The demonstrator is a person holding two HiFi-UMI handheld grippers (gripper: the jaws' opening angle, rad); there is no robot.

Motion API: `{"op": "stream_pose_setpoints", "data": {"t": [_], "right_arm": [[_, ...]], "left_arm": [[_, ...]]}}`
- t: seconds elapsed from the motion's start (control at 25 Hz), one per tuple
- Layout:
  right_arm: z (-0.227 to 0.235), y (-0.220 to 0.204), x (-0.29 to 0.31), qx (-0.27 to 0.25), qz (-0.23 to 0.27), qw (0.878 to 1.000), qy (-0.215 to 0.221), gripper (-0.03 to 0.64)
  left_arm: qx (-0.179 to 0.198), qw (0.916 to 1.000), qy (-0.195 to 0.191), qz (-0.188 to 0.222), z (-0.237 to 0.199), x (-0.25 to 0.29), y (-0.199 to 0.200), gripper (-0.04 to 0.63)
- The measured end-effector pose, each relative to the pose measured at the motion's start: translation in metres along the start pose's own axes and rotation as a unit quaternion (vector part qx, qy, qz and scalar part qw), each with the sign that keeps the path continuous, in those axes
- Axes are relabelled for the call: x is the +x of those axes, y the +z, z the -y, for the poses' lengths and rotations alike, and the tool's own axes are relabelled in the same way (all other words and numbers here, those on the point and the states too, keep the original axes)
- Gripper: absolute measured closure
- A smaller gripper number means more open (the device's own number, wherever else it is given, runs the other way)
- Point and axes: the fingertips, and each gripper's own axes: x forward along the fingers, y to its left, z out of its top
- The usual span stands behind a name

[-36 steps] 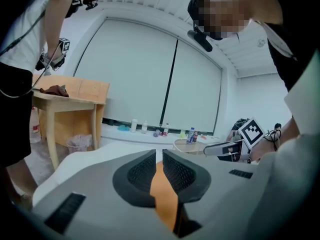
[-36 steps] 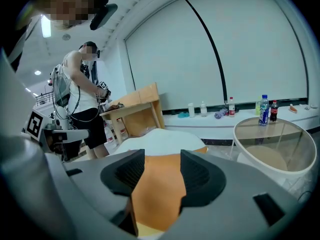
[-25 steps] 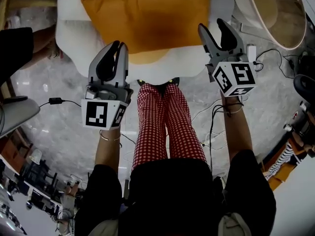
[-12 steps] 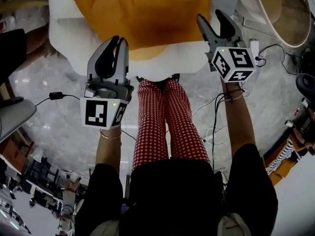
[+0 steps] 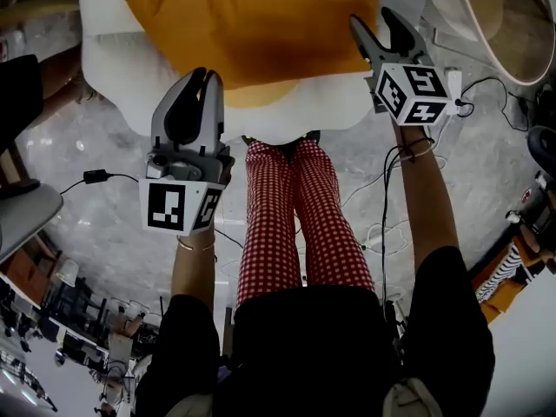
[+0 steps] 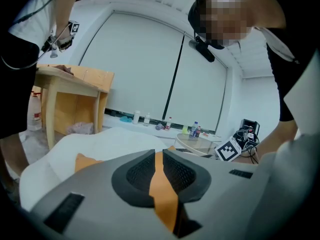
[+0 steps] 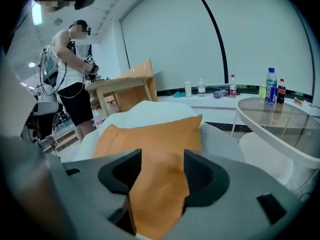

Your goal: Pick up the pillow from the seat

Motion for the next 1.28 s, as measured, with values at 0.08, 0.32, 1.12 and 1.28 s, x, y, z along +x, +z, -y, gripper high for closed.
{"op": "stream_pose_setpoints", "data": {"t": [0.08, 0.32, 1.12, 1.28], "right_arm": [[0.008, -0.009, 0.01, -0.006, -0.009, 1.0, -0.004, 0.364], [0.02, -0.031, 0.03, 0.005, -0.036, 0.999, -0.017, 0.356], [0.058, -0.078, 0.065, 0.054, -0.082, 0.995, -0.026, 0.318], [0.061, -0.083, 0.069, 0.084, -0.083, 0.993, -0.02, 0.319]], "left_arm": [[-0.003, 1.0, -0.002, 0.0, -0.002, 0.007, -0.007, 0.56], [-0.008, 0.9999, -0.005, -0.005, -0.007, 0.012, -0.015, 0.56], [-0.032, 0.9995, -0.001, -0.001, -0.018, 0.011, -0.022, 0.56], [-0.032, 0.9995, 0.004, -0.009, -0.021, 0.01, -0.029, 0.56]]}}
